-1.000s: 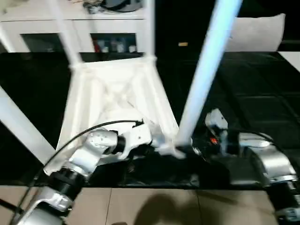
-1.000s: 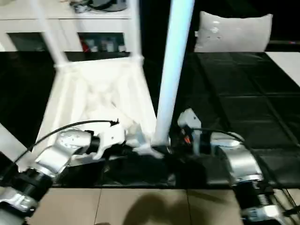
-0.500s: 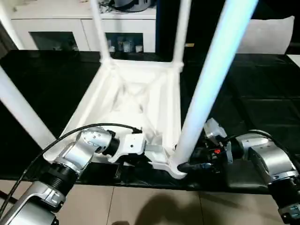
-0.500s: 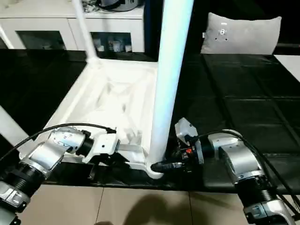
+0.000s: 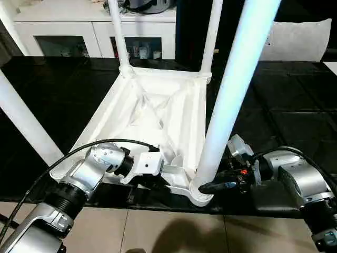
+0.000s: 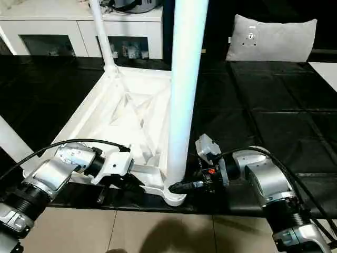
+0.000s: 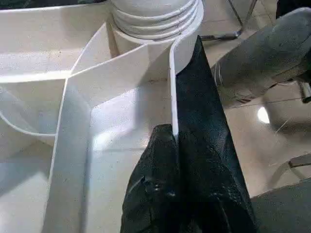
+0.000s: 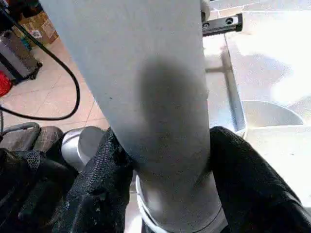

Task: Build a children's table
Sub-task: Rotate leg to tighten

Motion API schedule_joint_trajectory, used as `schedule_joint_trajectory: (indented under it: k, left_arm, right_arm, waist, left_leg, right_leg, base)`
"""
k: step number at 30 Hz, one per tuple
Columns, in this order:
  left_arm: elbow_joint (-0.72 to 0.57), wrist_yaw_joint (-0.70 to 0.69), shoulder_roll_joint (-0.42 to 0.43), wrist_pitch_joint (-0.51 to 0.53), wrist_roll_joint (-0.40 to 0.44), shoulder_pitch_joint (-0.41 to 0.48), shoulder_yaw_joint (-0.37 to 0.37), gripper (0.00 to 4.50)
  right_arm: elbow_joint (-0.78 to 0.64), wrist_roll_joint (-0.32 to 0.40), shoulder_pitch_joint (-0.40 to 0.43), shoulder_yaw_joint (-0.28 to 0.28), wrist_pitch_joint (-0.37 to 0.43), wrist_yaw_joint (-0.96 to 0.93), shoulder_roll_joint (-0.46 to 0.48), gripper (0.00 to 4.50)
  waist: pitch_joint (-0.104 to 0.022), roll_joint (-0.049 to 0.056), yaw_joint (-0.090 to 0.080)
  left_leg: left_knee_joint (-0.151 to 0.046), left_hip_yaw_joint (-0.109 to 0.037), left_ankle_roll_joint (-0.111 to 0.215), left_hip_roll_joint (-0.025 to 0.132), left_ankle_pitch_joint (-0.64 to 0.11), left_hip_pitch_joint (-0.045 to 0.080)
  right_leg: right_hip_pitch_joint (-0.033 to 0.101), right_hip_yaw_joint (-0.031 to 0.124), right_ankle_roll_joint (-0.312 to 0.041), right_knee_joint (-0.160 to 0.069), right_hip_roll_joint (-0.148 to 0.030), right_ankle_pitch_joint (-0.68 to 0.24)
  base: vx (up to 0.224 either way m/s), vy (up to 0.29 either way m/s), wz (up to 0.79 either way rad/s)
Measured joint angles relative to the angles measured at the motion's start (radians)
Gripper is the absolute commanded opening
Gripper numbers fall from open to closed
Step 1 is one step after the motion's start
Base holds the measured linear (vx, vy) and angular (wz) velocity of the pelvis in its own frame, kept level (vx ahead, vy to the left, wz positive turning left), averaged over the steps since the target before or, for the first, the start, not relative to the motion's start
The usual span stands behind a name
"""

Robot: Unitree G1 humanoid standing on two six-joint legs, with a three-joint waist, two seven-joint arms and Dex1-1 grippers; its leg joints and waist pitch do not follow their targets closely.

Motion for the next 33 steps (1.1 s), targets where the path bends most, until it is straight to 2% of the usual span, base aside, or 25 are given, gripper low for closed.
schedule_joint_trajectory:
  k: [4,6,10,12,13,14,16,17,18,19,20,23,24,28,31,33]
  left_arm:
    - [-0.028,0.019,-0.007,0.072,-0.008,0.02,0.027,0.0]
    - [-0.038,0.057,-0.003,0.123,-0.002,0.027,0.044,0.0]
    - [-0.064,0.186,-0.024,0.263,0.017,0.045,0.093,0.0]
    - [-0.083,0.281,-0.063,0.35,0.04,0.048,0.12,0.0]
    - [-0.085,0.332,-0.088,0.385,0.051,0.046,0.13,0.0]
    - [-0.088,0.353,-0.102,0.401,0.051,0.046,0.133,0.0]
    - [-0.089,0.42,-0.14,0.433,0.061,0.046,0.145,0.0]
    - [-0.089,0.446,-0.153,0.441,0.068,0.046,0.149,0.0]
    - [-0.089,0.462,-0.161,0.447,0.071,0.046,0.153,0.0]
    - [-0.088,0.482,-0.173,0.453,0.073,0.046,0.158,0.0]
    - [-0.086,0.508,-0.194,0.459,0.078,0.045,0.165,0.0]
    - [-0.095,0.546,-0.243,0.476,0.084,0.044,0.16,0.0]
    - [-0.102,0.547,-0.246,0.477,0.084,0.044,0.151,0.0]
    - [-0.12,0.536,-0.252,0.469,0.08,0.043,0.131,0.0]
    - [-0.122,0.509,-0.233,0.432,0.073,0.04,0.123,0.0]
    - [-0.117,0.47,-0.212,0.393,0.068,0.042,0.115,0.0]
  right_arm:
    - [-0.059,0.008,0.035,-0.012,0.051,-0.077,0.021,2.07]
    - [-0.062,-0.013,0.035,-0.023,0.06,-0.15,0.056,2.07]
    - [-0.043,-0.068,0.028,-0.074,0.085,-0.398,0.174,2.05]
    - [-0.01,-0.1,-0.004,-0.108,0.115,-0.571,0.253,2.05]
    - [0.012,-0.114,-0.026,-0.122,0.135,-0.665,0.293,2.05]
    - [0.018,-0.119,-0.035,-0.129,0.147,-0.707,0.308,2.05]
    - [0.041,-0.131,-0.052,-0.153,0.155,-0.817,0.356,2.05]
    - [0.048,-0.136,-0.055,-0.156,0.147,-0.853,0.371,2.05]
    - [0.053,-0.138,-0.056,-0.159,0.134,-0.878,0.382,2.38]
    - [0.06,-0.141,-0.056,-0.164,0.119,-0.902,0.393,2.38]
    - [0.065,-0.145,-0.056,-0.173,0.103,-0.928,0.405,2.7]
    - [0.074,-0.154,-0.055,-0.202,0.086,-0.982,0.429,2.8]
    - [0.073,-0.154,-0.055,-0.207,0.084,-0.981,0.427,3.05]
    - [0.049,-0.141,-0.037,-0.208,0.065,-0.946,0.402,3.31]
    - [0.02,-0.113,-0.008,-0.206,0.038,-0.844,0.339,3.68]
    - [-0.004,-0.078,0.02,-0.201,0.039,-0.739,0.283,3.77]
  waist:
    - [-0.001,0.001,-0.004]
    - [-0.001,0.002,-0.015]
    - [-0.001,0.002,-0.07]
    - [0.0,0.003,-0.111]
    - [0.001,0.008,-0.135]
    - [0.001,0.008,-0.145]
    - [0.001,0.007,-0.16]
    - [0.001,0.006,-0.162]
    - [0.002,0.006,-0.162]
    - [0.002,0.006,-0.159]
    - [0.002,0.007,-0.157]
    - [0.002,0.011,-0.151]
    - [0.002,0.011,-0.145]
    - [0.001,0.012,-0.118]
    - [0.001,0.012,-0.102]
    - [0.001,0.012,-0.086]
  left_leg:
    - [-0.001,0.001,-0.001,0.0,0.001,0.005]
    - [-0.001,0.001,-0.004,0.0,0.003,0.009]
    - [-0.003,0.001,-0.015,0.002,0.004,0.012]
    - [-0.001,-0.002,-0.016,0.008,0.004,0.013]
    - [0.0,-0.005,-0.016,0.016,0.004,0.013]
    - [0.0,-0.005,-0.016,0.02,0.004,0.013]
    - [0.001,-0.005,-0.016,0.02,0.003,0.015]
    - [0.001,-0.005,-0.017,0.016,0.003,0.018]
    - [-0.001,-0.004,-0.017,0.014,0.003,0.021]
    - [-0.005,-0.004,-0.017,0.012,0.003,0.02]
    - [-0.005,-0.005,-0.016,0.012,0.004,0.019]
    - [-0.005,-0.006,-0.015,0.012,0.002,0.014]
    - [-0.005,-0.007,-0.014,0.011,0.001,0.013]
    - [-0.007,-0.006,-0.006,0.003,-0.002,0.012]
    - [-0.004,-0.005,-0.003,0.0,-0.004,0.0]
    - [-0.001,-0.005,-0.002,0.0,-0.005,-0.001]
  right_leg:
    - [0.002,0.001,0.0,0.001,0.0,0.0]
    - [0.005,0.0,-0.001,0.002,0.0,0.0]
    - [0.007,-0.004,0.0,-0.004,0.002,0.001]
    - [0.014,-0.018,0.002,-0.016,0.002,0.002]
    - [0.023,-0.029,0.004,-0.029,0.006,0.003]
    - [0.025,-0.03,0.004,-0.033,0.009,0.003]
    - [0.025,-0.018,0.005,-0.029,0.014,0.004]
    - [0.024,-0.017,0.005,-0.027,0.013,0.004]
    - [0.024,-0.017,0.004,-0.026,0.012,0.004]
    - [0.024,-0.017,0.004,-0.025,0.011,0.004]
    - [0.023,-0.018,0.005,-0.026,0.011,0.004]
    - [0.022,-0.018,0.004,-0.028,0.011,0.004]
    - [0.022,-0.018,0.004,-0.028,0.01,0.004]
    - [0.017,-0.009,0.001,-0.019,0.004,0.005]
    - [0.001,-0.006,-0.001,-0.005,0.0,0.0]
    - [-0.001,-0.005,-0.004,0.0,-0.001,-0.002]
  base:
    - [0.0,0.0,0.0]
    - [0.0,0.0,0.0]
    - [0.0,0.0,0.0]
    - [0.0,0.0,0.0]
    - [0.0,0.0,0.0]
    - [0.0,0.0,0.0]
    - [0.0,0.0,0.0]
    - [0.0,0.0,0.0]
    - [0.0,0.0,0.0]
    - [0.0,0.0,0.0]
    - [0.0,0.0,0.0]
    - [0.0,0.0,0.0]
    - [0.0,0.0,0.0]
    - [0.025,0.003,0.03]
    - [0.0,0.0,0.0]
    - [0.0,0.0,0.0]
